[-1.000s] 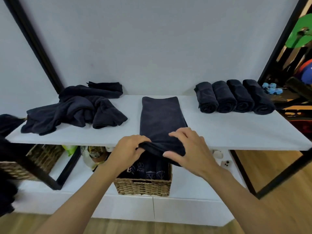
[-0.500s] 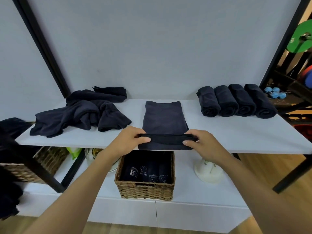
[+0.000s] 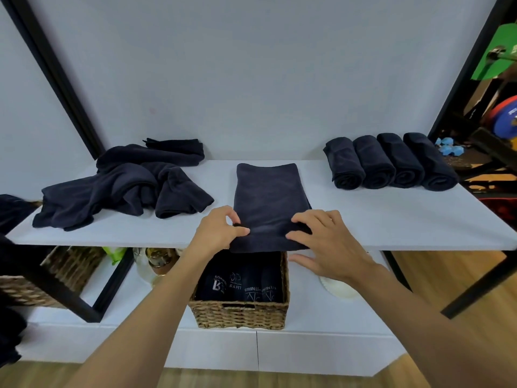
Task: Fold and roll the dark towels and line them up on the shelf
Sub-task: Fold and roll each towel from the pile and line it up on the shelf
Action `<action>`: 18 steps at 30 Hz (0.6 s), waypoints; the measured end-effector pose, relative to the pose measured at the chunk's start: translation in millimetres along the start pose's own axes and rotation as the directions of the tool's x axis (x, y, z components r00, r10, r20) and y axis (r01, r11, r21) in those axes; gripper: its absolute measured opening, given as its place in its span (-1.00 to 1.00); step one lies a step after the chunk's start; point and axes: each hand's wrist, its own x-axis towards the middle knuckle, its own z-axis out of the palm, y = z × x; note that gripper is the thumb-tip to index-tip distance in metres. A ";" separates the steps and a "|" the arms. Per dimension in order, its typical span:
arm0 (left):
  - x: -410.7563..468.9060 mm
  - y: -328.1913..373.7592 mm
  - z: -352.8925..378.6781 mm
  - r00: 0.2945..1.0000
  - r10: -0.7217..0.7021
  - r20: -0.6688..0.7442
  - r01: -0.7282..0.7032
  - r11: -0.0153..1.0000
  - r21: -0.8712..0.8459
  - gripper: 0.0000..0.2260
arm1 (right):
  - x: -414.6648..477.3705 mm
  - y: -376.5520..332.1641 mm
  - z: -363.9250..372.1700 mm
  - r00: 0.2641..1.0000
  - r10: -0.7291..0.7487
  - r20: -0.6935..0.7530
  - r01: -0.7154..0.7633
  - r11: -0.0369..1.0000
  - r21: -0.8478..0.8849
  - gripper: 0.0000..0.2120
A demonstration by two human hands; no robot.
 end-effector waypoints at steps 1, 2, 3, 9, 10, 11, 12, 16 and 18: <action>0.2 1.0 -0.8 1.000 -0.020 -0.009 0.020 1.000 0.014 -0.75 | 1.2 1.4 2.1 0.999 0.005 0.040 -0.003 0.999 -0.051 -0.65; 0.1 2.2 -1.5 0.999 -0.032 -0.021 0.032 0.999 0.037 -0.73 | 2.9 2.6 3.1 0.998 0.018 0.066 -0.012 0.996 -0.083 -0.65; -0.8 3.2 -1.4 0.999 -0.016 -0.050 0.021 0.996 0.087 -0.71 | 4.9 3.2 3.7 0.997 0.028 0.078 -0.019 0.995 -0.103 -0.68; -23.8 -9.3 4.4 0.615 0.789 -0.001 -0.668 0.522 0.530 -0.94 | 14.0 5.9 1.8 0.995 0.054 0.083 -0.049 0.997 -0.061 -0.85; -27.3 -12.4 4.7 0.583 0.811 0.050 -0.695 0.466 0.547 -0.88 | 16.4 7.2 0.7 0.990 0.071 0.119 -0.068 0.997 -0.032 -0.84; -28.7 -15.3 4.6 0.582 0.808 0.090 -0.690 0.433 0.580 -0.78 | 19.4 9.2 0.2 0.982 0.095 0.162 -0.097 0.995 0.008 -0.82; -27.9 -17.7 4.6 0.587 0.799 0.131 -0.674 0.392 0.626 -0.68 | 22.6 11.6 -0.4 0.969 0.124 0.213 -0.141 0.988 0.065 -0.81; -13.3 -11.7 0.9 0.731 0.667 0.146 -0.622 0.563 0.544 -0.69 | 38.4 24.1 -3.5 0.901 0.212 0.379 -0.334 0.896 0.293 -0.85; -1.6 -2.3 -7.7 0.842 0.525 0.122 -0.533 0.776 0.338 -0.75 | 45.2 31.6 -5.8 0.848 0.276 0.452 -0.464 0.799 0.382 -0.87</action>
